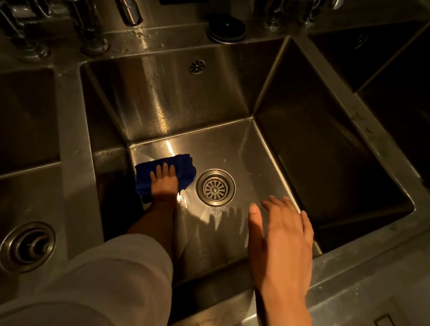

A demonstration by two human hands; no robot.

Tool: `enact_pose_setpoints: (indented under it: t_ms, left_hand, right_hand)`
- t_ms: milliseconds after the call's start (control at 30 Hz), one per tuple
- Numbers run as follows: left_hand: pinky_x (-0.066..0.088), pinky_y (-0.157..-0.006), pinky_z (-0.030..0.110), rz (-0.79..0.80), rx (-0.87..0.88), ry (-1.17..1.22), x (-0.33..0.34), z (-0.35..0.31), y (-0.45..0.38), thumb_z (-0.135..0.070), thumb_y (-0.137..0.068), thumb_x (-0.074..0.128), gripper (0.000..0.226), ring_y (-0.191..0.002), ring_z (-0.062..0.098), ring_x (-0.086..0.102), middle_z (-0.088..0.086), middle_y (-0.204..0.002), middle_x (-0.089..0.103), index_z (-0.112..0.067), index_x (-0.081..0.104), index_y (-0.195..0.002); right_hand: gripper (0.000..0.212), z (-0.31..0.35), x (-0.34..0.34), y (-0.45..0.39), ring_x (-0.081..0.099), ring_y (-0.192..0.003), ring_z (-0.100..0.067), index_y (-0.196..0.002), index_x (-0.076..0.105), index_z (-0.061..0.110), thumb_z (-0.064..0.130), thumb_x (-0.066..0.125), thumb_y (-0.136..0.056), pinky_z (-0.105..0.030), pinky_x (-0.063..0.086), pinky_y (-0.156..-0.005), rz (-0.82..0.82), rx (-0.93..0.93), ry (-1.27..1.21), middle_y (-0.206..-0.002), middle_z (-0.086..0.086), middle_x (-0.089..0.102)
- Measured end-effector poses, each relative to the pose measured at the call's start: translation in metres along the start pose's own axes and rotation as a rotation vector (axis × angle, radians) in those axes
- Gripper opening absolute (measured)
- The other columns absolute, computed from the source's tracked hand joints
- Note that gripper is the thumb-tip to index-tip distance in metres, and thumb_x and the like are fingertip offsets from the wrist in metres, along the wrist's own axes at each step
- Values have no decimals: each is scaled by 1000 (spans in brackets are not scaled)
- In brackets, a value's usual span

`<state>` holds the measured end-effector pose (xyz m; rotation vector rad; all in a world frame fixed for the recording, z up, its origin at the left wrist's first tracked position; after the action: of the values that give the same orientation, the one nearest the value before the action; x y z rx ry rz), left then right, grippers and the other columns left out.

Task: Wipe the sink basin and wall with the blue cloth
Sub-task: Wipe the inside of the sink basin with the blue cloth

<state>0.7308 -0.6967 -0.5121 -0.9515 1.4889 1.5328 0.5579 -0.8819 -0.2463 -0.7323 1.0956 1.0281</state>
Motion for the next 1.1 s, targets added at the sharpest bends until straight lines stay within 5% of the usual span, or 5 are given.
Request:
enact_pose_setpoints:
  t_ms: [133,200,267,433,1100]
  left_hand:
    - [17,-118,46,-100,57,-35,-8,-11,19,-6,-101,33,47,-143,36,24,26,-152,27,3,28,-146]
    - [52,-91,46,-214,154,-98,-18,-20,37,1,-73,67,37,-109,39,64,30,-113,66,11,67,-108]
    - [59,-66,45,-129,185,-31,-10,-24,43,-3,-44,89,41,-82,35,73,23,-85,75,4,77,-83]
    - [12,-119,45,7,159,5,14,-25,35,-16,-100,41,57,-145,36,17,25,-155,18,1,18,-149]
    - [7,-120,43,162,308,-240,38,-45,75,-22,-100,42,64,-147,32,6,12,-160,5,-11,6,-152]
  right_hand:
    - [60,1,0,0,39,-130,-19,-116,59,13,49,18,-89,-38,16,-114,23,1,6,-128,-6,57]
    - [61,1,0,0,38,-131,-18,-117,59,14,49,17,-89,-37,15,-114,33,-2,6,-128,-6,57]
    - [60,1,-1,0,39,-130,-17,-115,59,14,49,19,-89,-35,14,-113,26,-9,-16,-127,-5,58]
    - [54,0,-2,2,41,-128,-17,-112,61,13,47,24,-92,-36,16,-113,3,-2,-61,-123,-5,60]
    - [48,-3,1,3,43,-126,-18,-115,59,15,46,29,-94,-37,17,-113,16,31,-25,-125,-5,59]
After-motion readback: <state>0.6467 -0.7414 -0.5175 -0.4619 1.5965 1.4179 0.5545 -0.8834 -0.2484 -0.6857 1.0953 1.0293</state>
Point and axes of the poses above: each hand's wrist, its own y-axis away from the middle knuckle, its own x-axis out of the palm, z = x × y, the point moved 8 cm from there along -y, towards the middle knuckle
